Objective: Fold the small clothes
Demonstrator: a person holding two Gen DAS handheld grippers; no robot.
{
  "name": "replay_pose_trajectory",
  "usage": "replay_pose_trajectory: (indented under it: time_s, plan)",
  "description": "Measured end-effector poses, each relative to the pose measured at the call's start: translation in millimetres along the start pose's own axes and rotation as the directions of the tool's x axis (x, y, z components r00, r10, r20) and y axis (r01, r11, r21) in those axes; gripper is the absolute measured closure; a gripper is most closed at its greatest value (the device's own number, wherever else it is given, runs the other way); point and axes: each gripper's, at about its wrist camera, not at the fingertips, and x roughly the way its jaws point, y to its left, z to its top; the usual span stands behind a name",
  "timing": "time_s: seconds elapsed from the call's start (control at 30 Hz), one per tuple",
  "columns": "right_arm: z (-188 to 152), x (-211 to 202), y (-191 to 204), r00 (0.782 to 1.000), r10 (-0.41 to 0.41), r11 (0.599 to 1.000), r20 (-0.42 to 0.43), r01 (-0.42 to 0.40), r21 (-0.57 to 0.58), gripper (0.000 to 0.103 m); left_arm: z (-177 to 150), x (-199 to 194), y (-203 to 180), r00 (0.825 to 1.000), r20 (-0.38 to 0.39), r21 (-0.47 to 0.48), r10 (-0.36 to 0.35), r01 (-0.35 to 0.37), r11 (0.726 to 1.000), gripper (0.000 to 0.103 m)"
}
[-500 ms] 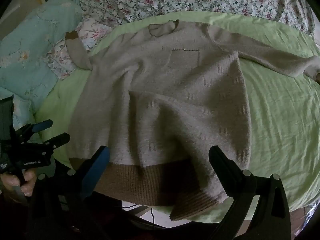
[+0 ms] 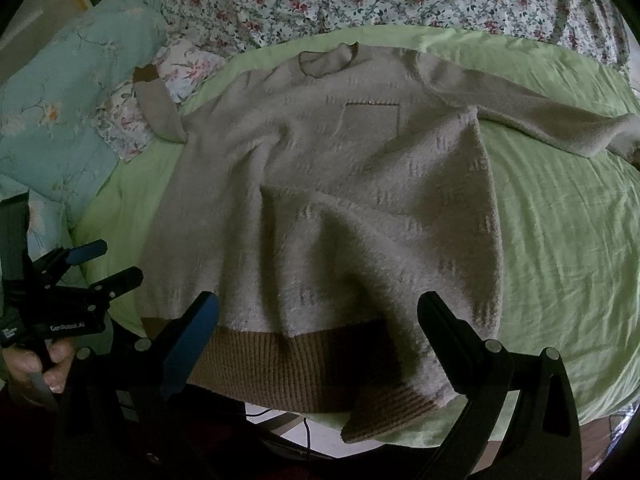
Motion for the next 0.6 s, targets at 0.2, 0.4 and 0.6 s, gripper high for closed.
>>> replay_pose_trajectory:
  time_s: [0.2,0.4,0.6]
  plan:
    - [-3.5,2.8,-8.5,1.000,0.003,1.000,0.011,-0.002,-0.013,0.004,4.7,6.7,-4.8,1.000,-0.010,-0.013,-0.019,0.019,1.000,0.003]
    - [-4.9,4.1,-11.1,1.000,0.000,1.000,0.012,0.000,-0.015,0.004,4.7,6.9,-6.1,1.000,-0.007,-0.021,-0.028,0.028,0.999,0.003]
    - [-4.9,4.2,-12.0,1.000,0.001,1.000,0.013,-0.001,-0.017,0.004,4.8,6.7,-5.4,0.998,0.004,-0.041,-0.059,0.059,0.997,0.003]
